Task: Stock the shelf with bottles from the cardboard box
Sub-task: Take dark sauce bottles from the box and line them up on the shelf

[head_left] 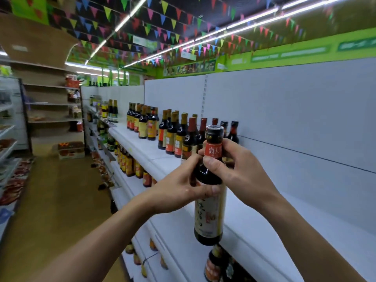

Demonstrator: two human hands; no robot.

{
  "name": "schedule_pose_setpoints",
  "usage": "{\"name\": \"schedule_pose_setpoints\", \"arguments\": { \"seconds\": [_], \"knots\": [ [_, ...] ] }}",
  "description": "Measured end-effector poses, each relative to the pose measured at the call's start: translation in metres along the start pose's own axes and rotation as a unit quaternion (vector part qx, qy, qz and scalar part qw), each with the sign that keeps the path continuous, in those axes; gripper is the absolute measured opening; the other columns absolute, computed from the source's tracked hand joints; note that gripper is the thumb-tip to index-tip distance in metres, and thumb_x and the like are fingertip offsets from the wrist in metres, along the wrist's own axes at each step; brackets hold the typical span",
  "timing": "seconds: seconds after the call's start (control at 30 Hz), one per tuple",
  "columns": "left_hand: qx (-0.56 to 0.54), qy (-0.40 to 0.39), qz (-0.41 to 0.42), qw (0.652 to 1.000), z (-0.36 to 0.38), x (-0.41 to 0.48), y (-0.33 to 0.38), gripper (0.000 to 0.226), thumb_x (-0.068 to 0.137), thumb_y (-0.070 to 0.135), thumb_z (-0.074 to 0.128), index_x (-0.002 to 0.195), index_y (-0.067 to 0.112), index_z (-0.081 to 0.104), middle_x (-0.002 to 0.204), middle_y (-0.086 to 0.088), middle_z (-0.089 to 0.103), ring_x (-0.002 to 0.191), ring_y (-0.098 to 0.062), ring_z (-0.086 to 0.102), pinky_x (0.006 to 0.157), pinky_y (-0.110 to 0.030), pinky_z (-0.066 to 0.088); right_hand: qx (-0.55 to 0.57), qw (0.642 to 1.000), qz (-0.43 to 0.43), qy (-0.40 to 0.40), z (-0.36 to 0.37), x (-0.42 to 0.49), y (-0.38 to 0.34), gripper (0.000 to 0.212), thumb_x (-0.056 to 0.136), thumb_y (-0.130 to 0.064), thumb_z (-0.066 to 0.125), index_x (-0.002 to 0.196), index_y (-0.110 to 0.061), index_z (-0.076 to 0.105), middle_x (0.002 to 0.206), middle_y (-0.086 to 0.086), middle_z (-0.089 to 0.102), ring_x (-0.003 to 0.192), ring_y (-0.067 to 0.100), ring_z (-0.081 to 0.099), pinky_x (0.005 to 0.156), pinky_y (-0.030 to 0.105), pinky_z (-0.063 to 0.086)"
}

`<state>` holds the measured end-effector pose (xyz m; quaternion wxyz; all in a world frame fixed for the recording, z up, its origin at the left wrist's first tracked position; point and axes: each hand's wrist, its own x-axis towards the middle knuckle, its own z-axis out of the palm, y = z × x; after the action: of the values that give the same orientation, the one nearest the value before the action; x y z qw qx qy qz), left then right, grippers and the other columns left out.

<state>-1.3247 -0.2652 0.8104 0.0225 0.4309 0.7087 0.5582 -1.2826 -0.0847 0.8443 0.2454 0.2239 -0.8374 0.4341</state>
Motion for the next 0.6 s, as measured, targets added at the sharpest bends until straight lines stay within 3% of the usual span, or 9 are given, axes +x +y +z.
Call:
{"name": "schedule_pose_setpoints", "arguments": {
  "seconds": [0.2,0.47,0.6],
  "knots": [
    [-0.028,-0.035,0.030,0.999,0.040,0.061,0.000,0.051,0.098,0.022,0.072,0.142,0.027,0.046,0.130,0.017,0.066,0.128,-0.012,0.063,0.097,-0.038,0.059,-0.038,0.998,0.024,0.046,-0.058,-0.003,0.019,0.027,0.086,-0.043,0.063,0.110,-0.032,0.070,0.103,-0.017,0.075,0.101,0.002,0.070,0.091,0.038,0.059],
    [-0.079,-0.092,0.045,0.992,0.105,0.127,-0.007,0.042,0.097,0.015,0.073,0.131,0.030,0.055,0.125,0.015,0.070,0.122,-0.011,0.066,0.093,-0.028,0.059,-0.102,0.986,0.077,0.108,-0.127,-0.025,0.057,0.012,0.092,-0.038,0.068,0.103,-0.033,0.068,0.099,-0.018,0.074,0.100,-0.002,0.067,0.089,0.036,0.059],
    [-0.103,-0.130,0.039,0.985,0.141,0.152,-0.017,0.042,0.095,0.019,0.074,0.131,0.029,0.056,0.127,0.009,0.070,0.125,-0.016,0.066,0.100,-0.040,0.058,-0.136,0.975,0.120,0.127,-0.154,-0.044,0.074,0.013,0.093,-0.038,0.068,0.103,-0.031,0.068,0.102,-0.016,0.074,0.101,0.000,0.067,0.090,0.036,0.059]
  ]
}}
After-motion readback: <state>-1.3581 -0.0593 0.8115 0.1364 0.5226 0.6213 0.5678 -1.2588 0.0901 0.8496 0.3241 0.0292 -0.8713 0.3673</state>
